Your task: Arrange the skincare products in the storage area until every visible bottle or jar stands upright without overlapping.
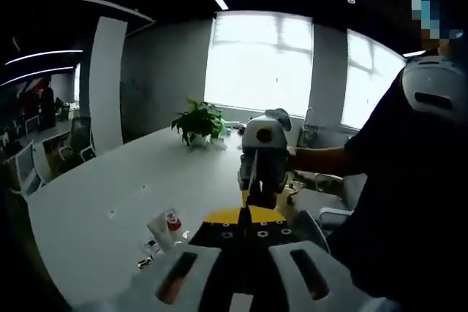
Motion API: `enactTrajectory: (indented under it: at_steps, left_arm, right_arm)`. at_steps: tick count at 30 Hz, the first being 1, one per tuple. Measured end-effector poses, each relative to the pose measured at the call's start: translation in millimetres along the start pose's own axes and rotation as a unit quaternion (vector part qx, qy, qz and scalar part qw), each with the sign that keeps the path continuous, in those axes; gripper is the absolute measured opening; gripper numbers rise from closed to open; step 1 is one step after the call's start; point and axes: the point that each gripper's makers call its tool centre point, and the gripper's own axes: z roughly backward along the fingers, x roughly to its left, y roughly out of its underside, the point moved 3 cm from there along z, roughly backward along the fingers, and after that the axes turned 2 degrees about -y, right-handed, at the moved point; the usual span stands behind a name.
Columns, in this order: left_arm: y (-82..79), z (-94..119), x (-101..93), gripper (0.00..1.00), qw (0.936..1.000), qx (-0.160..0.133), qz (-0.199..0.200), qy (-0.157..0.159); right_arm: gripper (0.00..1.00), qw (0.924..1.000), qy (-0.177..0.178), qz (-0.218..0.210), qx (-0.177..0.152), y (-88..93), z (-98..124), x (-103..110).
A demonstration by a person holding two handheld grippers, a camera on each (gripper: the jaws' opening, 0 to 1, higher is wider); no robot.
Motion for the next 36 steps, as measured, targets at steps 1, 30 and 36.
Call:
enactTrajectory:
  at_steps: [1,30,36]
  left_arm:
    - [-0.3,0.3,-0.2,0.07,1.0000,-0.003,-0.002,0.001]
    - [-7.0,25.2,33.5,0.52,0.9533,-0.243,0.170,-0.058]
    - [-18.7,16.7,26.9,0.50,0.9417,-0.282,0.180,-0.037]
  right_arm:
    - [0.00,1.0000,0.001,-0.001,-0.001,-0.3,0.3,0.3]
    - [0.00,0.9673,0.083,-0.065,-0.231,-42.7,27.2,-18.6]
    - [0.00,0.9389,0.081,-0.070,-0.327,-72.9,28.4,-18.8]
